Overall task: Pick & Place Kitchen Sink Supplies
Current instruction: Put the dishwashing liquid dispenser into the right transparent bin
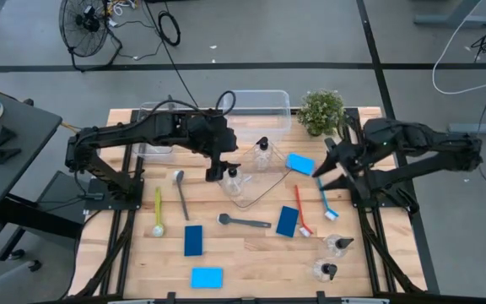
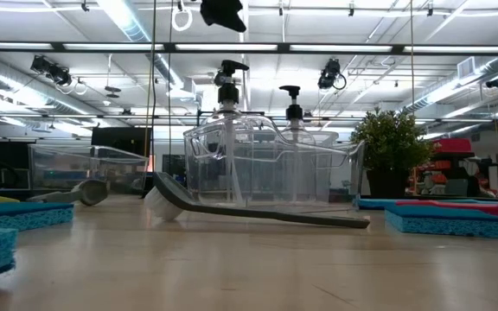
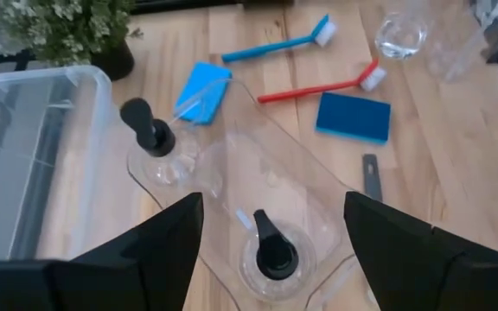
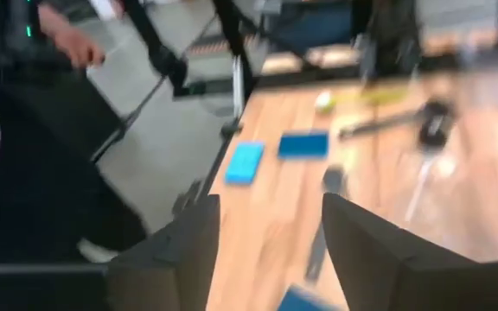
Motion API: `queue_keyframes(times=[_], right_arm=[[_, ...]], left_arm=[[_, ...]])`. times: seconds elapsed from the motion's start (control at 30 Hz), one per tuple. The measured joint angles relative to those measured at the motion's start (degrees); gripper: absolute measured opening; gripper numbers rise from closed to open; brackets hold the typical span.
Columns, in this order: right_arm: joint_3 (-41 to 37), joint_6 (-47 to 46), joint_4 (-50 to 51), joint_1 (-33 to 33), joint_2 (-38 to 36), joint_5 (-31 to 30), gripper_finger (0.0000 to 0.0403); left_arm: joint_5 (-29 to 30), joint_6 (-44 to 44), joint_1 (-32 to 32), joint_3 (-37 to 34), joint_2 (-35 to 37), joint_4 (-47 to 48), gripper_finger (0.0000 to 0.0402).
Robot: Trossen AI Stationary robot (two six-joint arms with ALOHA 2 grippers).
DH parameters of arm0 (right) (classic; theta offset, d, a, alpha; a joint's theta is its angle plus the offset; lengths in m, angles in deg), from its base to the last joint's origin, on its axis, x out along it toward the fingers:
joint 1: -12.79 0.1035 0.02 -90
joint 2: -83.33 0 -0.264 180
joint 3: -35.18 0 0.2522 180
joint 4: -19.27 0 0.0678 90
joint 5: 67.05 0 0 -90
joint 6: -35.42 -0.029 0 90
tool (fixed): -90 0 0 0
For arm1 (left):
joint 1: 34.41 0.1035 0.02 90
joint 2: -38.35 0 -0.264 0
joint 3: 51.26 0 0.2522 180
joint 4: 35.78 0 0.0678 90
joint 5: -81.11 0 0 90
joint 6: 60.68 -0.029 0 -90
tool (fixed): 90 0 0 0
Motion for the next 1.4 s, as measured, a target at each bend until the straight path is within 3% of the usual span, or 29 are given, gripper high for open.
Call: queue_keyframes(times=[0.47,0.93,1.4], right_arm=[[0.00,-6.91,10.66,13.12,1.38,-0.54,0.0208],[0.00,-16.75,17.57,28.12,8.63,-2.67,0.0208],[0.00,-19.26,22.15,34.28,16.04,-3.77,0.0208]], left_arm=[[2.65,0.00,0.00,0.02,0.00,0.08,0.0287],[2.65,0.00,0.00,0.02,0.00,0.10,0.0287],[5.21,0.00,0.02,0.02,0.00,0.12,0.0287]])
